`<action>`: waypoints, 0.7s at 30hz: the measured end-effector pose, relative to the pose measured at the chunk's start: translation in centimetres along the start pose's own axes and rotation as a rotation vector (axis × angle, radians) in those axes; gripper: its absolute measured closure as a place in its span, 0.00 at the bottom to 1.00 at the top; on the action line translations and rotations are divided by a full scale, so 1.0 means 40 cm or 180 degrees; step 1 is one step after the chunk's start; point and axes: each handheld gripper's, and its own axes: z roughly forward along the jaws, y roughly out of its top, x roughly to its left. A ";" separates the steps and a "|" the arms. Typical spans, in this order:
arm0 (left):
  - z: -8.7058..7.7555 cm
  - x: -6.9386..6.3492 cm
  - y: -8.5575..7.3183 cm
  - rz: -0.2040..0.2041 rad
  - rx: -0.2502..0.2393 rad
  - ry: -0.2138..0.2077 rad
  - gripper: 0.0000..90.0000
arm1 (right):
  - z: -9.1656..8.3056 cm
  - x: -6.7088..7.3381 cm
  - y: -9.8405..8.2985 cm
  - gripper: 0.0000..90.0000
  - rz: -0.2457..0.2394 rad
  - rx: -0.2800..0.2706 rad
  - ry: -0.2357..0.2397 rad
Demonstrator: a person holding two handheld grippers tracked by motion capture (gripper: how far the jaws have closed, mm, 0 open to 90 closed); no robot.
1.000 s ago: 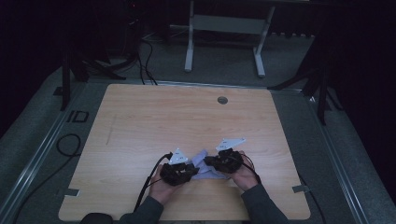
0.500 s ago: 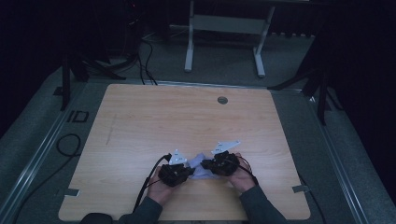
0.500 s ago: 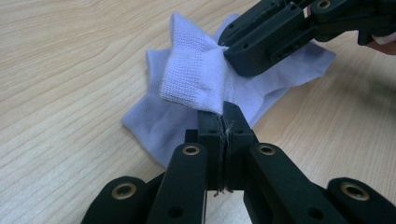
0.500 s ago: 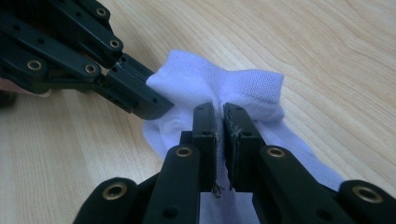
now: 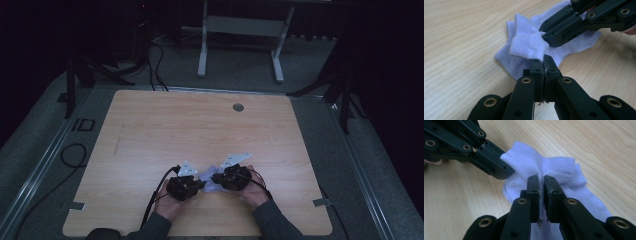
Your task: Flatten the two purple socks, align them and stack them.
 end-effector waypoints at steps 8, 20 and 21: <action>-0.013 0.006 0.002 0.0000 -0.0105 0.0063 0.91 | 0.027 0.003 -0.003 0.92 0.0000 0.0099 -0.0053; -0.003 -0.036 0.008 0.0417 -0.0168 0.0127 0.91 | 0.041 0.003 -0.007 0.92 0.0014 0.0146 -0.0037; 0.007 -0.035 0.006 0.0430 -0.0117 0.0143 0.92 | 0.041 0.003 -0.007 0.92 0.0015 0.0143 -0.0036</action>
